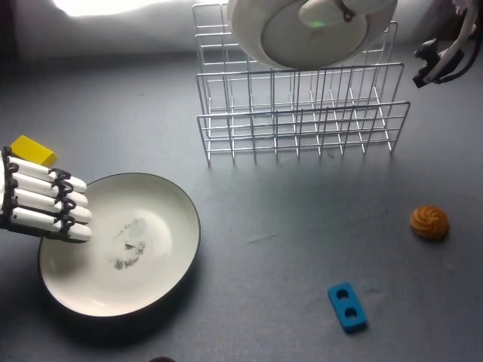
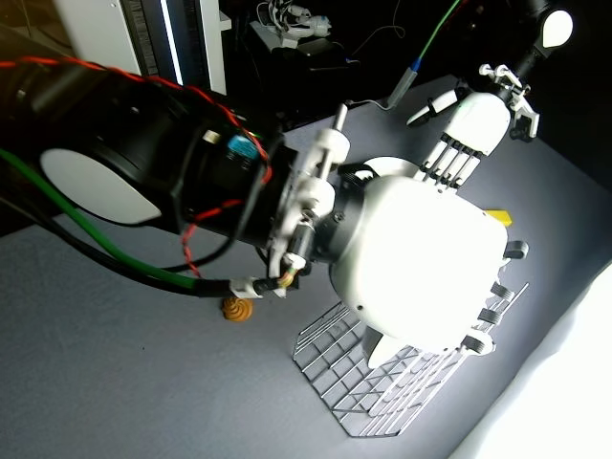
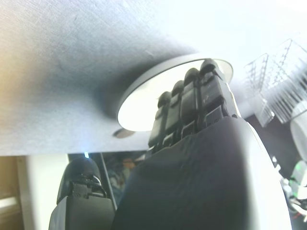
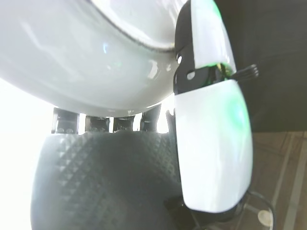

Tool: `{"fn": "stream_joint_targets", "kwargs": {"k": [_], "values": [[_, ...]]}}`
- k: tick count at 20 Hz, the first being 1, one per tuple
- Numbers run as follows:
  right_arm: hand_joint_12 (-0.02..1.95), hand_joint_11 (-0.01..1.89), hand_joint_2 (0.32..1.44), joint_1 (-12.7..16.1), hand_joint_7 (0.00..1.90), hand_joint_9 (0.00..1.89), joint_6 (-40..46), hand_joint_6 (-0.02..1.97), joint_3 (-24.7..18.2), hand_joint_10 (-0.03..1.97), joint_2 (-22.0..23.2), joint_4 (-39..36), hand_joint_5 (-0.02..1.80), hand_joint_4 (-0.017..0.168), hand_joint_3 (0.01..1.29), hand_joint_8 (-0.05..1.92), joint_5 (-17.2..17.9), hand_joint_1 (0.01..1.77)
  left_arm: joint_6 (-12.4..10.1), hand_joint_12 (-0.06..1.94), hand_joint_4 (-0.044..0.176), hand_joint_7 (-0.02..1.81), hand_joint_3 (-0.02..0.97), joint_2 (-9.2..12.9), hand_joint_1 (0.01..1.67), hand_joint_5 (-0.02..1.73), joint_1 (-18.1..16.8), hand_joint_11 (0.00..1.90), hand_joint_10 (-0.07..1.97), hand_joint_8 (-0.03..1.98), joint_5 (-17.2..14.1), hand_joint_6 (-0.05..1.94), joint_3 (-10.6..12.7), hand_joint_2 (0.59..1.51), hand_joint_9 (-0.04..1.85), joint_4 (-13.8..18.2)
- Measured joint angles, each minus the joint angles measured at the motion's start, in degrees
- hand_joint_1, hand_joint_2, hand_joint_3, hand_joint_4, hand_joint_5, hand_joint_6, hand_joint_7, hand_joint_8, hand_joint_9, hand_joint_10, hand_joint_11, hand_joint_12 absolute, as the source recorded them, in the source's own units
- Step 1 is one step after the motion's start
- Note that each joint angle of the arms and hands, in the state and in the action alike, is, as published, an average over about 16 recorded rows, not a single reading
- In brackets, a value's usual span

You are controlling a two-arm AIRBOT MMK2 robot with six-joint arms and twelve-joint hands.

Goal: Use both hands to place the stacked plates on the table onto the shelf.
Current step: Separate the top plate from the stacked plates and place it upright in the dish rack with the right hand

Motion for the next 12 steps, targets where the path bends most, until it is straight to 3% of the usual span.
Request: {"fn": "stream_joint_targets", "kwargs": {"k": [12], "values": [[1.67, 0.62, 0.97, -4.4, 1.09, 0.95, 0.2, 0.71, 4.7, 1.07, -3.5, 1.7, 1.04, -0.006, 0.02, 0.95, 2.4, 1.24, 0.4, -0.02, 0.002, 0.02, 0.019, -0.3, 0.02, 0.02, -0.4, 0.02, 0.0, -0.01, 0.6, 0.01, 0.6, 1.084, 0.02, 0.2]]}}
